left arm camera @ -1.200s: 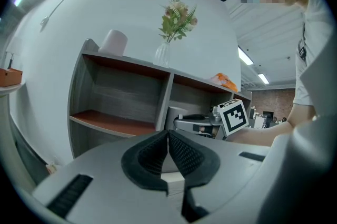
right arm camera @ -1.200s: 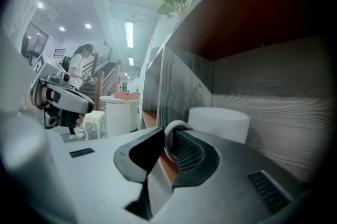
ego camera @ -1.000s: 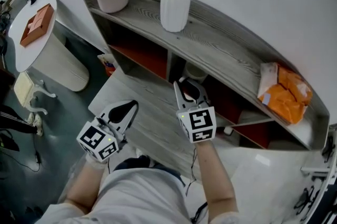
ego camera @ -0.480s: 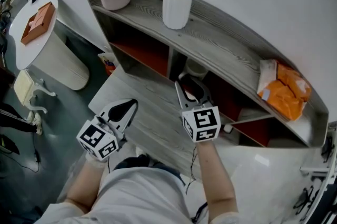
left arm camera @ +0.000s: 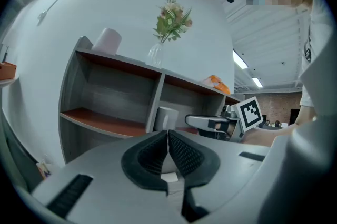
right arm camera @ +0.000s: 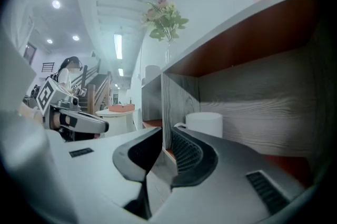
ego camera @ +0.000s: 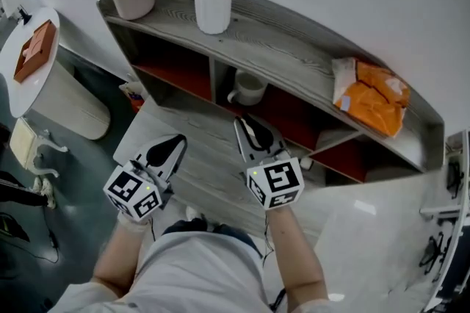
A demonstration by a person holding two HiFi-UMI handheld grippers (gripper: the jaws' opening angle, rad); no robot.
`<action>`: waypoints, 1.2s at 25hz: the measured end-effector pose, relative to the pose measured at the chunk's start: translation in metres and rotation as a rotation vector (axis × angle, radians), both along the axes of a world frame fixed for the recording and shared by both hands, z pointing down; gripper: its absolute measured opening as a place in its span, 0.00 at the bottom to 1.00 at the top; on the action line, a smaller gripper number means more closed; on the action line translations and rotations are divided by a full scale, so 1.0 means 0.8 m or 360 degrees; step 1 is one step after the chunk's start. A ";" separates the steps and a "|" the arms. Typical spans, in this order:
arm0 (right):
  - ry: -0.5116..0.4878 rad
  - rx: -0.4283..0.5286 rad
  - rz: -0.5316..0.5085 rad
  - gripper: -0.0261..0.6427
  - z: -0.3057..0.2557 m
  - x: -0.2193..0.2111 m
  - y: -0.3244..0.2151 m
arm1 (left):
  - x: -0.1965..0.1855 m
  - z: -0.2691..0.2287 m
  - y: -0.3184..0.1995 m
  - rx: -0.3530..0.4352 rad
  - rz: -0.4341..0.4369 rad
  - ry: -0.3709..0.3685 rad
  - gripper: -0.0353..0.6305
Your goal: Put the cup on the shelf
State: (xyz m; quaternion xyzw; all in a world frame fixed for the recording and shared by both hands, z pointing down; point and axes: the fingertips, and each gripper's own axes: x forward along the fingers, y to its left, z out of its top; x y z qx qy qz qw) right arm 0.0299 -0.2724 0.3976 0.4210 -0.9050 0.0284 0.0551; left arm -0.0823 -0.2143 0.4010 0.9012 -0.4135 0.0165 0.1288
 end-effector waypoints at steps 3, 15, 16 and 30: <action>-0.0027 -0.0005 0.0032 0.12 -0.004 0.008 0.024 | 0.017 -0.001 0.002 0.0004 0.0072 0.0025 0.08; -0.0118 -0.0026 0.0182 0.11 -0.006 0.034 0.099 | 0.081 0.004 0.024 -0.0002 0.0341 0.0044 0.08; -0.0124 -0.0025 0.0195 0.11 -0.006 0.036 0.103 | 0.085 0.004 0.026 -0.0002 0.0356 0.0046 0.08; -0.0169 0.0027 0.0299 0.11 -0.003 0.056 0.128 | 0.115 0.013 0.037 -0.0001 0.0491 0.0044 0.08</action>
